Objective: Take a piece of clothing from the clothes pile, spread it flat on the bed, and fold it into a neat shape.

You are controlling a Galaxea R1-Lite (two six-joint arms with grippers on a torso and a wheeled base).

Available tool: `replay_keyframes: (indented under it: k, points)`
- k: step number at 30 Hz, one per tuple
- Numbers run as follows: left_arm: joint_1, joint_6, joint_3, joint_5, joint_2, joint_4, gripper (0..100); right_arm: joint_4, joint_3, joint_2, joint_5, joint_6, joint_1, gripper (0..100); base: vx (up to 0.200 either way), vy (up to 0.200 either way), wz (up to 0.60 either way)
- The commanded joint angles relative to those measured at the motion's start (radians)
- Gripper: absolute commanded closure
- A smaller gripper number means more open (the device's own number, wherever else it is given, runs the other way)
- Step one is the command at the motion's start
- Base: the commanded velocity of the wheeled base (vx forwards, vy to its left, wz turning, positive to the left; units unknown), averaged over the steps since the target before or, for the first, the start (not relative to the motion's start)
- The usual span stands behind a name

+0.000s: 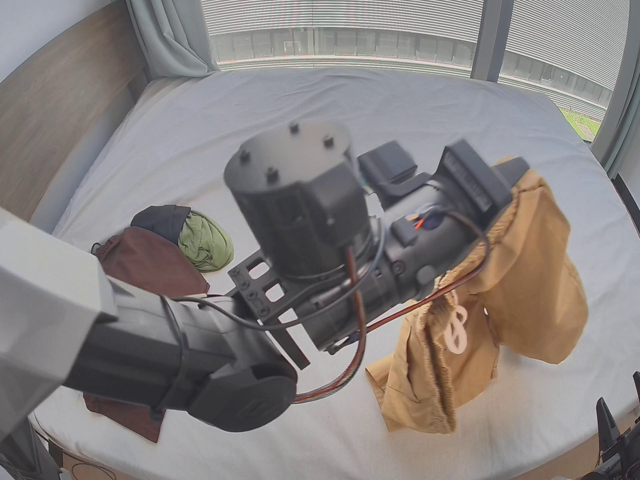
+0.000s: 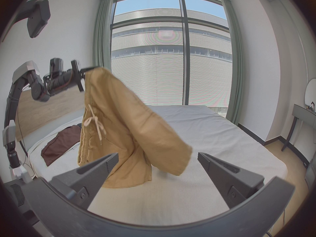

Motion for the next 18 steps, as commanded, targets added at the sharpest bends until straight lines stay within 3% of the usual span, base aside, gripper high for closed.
replay_keyframes:
  k: [1,5,18]
  points:
    - [0.108,0.086,0.167,-0.016,0.048,-0.112,100,0.0,0.018,-0.009,0.001,0.0,0.0,0,0.0,0.0,0.0]
    - [0.169,0.143,0.262,-0.029,0.098,-0.225,100,0.0,0.018,-0.007,-0.001,0.0,0.0,0,0.0,0.0,0.0]
    - [0.272,0.149,0.426,-0.041,0.129,-0.401,100,0.0,0.018,-0.007,-0.001,0.0,0.0,0,0.0,0.0,0.0]
